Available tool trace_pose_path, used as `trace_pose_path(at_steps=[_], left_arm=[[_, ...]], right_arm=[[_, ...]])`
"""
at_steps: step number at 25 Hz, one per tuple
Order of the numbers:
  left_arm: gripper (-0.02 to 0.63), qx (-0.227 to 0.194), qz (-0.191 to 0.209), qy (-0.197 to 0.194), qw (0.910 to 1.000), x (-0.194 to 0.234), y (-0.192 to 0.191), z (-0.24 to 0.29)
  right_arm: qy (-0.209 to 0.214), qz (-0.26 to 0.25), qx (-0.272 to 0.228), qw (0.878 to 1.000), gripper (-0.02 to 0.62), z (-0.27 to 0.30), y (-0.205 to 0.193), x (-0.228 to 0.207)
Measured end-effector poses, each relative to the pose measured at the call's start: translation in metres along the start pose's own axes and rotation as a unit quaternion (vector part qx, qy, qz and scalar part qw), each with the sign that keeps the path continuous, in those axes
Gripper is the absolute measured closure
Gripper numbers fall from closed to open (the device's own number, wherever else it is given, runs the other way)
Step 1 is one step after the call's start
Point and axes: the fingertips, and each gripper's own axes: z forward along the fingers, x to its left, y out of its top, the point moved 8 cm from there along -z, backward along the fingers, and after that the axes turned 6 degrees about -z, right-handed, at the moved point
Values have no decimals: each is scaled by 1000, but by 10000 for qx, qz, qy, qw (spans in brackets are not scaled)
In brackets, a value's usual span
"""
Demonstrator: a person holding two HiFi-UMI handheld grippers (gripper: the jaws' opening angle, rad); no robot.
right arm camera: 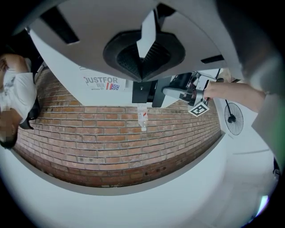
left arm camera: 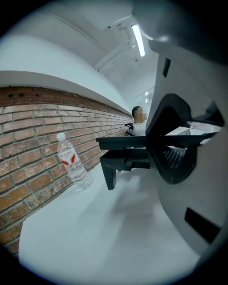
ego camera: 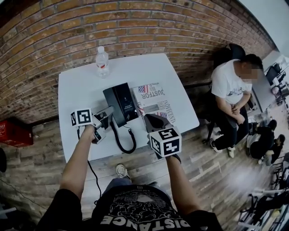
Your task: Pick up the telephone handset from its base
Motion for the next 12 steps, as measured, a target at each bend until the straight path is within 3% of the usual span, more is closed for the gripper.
trace_pose_path(at_steps=[12], left_arm=[[534, -348, 525, -140, 9979, -77, -44, -8]], right_arm=[[238, -72, -426, 9988, 595, -54, -6, -11]])
